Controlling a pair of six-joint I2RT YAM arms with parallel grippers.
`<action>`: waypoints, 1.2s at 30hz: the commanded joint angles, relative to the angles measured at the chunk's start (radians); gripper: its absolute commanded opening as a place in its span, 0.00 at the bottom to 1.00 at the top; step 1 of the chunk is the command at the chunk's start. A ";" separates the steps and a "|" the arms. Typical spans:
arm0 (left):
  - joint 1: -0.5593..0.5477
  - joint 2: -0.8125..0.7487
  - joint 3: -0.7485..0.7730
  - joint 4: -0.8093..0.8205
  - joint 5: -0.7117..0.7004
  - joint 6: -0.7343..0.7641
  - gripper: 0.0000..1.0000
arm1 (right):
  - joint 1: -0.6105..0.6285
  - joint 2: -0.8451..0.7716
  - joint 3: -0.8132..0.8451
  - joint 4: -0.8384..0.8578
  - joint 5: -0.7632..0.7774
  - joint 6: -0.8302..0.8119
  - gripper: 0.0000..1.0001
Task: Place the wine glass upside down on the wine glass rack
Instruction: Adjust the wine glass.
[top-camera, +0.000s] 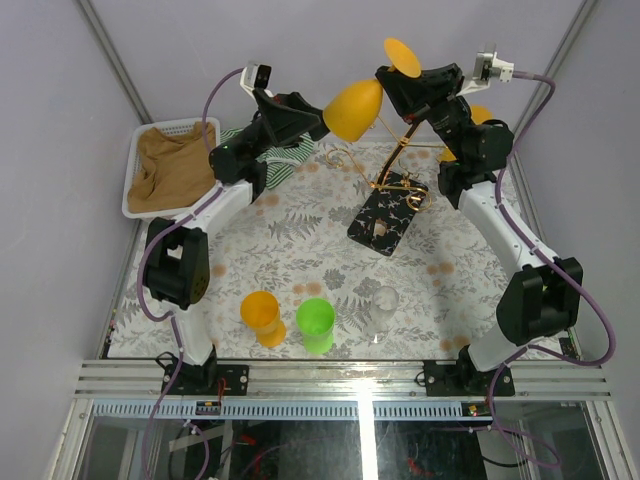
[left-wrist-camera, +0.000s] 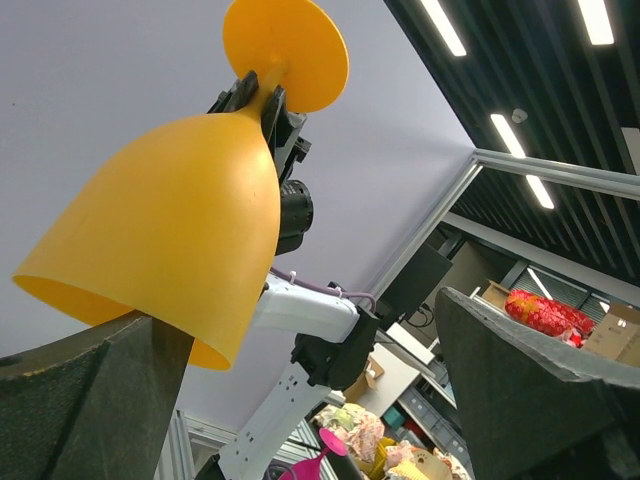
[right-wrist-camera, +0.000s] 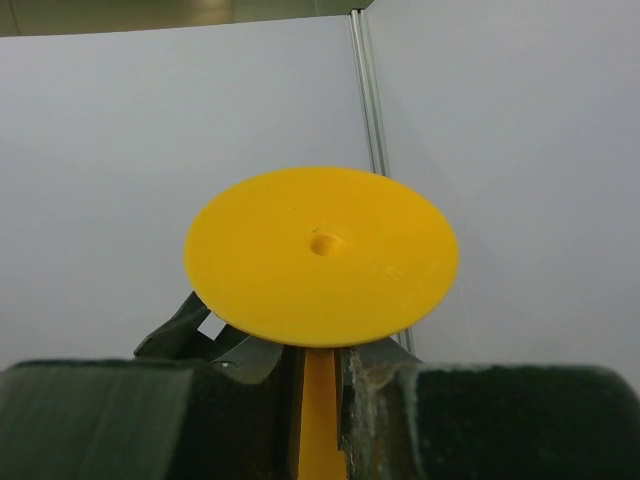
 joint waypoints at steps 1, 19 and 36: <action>-0.012 0.002 0.017 0.079 -0.026 -0.006 1.00 | 0.012 0.000 0.057 0.074 0.017 0.007 0.00; -0.012 0.011 0.026 0.081 -0.022 0.006 0.17 | 0.013 -0.001 0.043 0.053 0.033 -0.011 0.01; -0.010 0.053 0.164 0.084 -0.074 -0.003 0.01 | 0.014 -0.014 -0.003 0.026 0.025 -0.019 0.74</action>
